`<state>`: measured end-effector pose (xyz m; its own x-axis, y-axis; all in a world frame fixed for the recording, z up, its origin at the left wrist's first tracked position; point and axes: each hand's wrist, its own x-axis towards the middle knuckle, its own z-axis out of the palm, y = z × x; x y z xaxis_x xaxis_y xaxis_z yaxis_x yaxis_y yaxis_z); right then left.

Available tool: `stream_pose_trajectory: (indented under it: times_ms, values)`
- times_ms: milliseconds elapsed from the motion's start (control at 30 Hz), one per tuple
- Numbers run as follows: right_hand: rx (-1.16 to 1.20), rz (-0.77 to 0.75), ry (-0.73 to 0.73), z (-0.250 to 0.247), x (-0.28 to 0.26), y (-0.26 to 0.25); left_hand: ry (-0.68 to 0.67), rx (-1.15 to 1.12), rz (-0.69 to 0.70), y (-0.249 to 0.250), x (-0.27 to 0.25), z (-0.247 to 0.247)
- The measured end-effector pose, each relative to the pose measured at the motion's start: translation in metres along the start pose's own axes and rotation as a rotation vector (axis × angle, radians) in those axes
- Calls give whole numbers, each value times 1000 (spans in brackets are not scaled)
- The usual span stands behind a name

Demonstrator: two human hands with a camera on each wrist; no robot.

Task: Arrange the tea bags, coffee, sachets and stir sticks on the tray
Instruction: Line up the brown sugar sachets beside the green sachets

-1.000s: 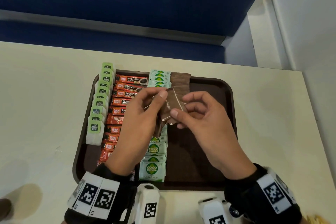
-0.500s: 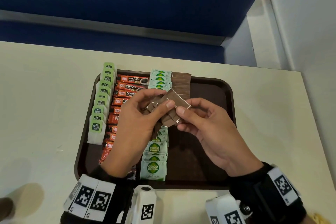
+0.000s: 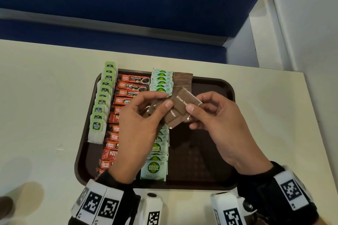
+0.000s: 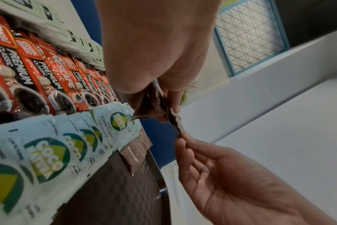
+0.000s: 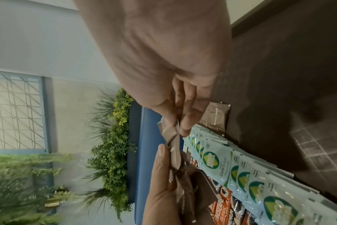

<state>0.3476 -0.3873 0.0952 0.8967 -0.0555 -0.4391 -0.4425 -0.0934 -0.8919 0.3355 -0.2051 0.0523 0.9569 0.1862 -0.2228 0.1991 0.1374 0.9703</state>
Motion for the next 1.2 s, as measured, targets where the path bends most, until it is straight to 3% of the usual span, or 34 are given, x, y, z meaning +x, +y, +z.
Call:
stream_pose_trajectory:
  times_ms: [167, 267, 433, 567, 700, 1200]
  values:
    - [122, 17, 28, -9, 3, 2, 58, -43, -12, 0, 5, -9]
    - [-51, -65, 148, -19, 13, 17, 93, -95, -31, 0, 10, -16]
    - [-387, -53, -32, -22, 29, 44, 112, -103, -40, -1, 13, -23]
    - [-505, -155, 30, -11, 45, 57, 111, -89, -45, -2, 11, -23]
    - [-480, -249, 114, -3, 53, 63, 110, -82, -49, -4, 11, -23]
    - [-482, -269, 157, -4, 58, 70, 108, -123, -54, -6, 13, -26]
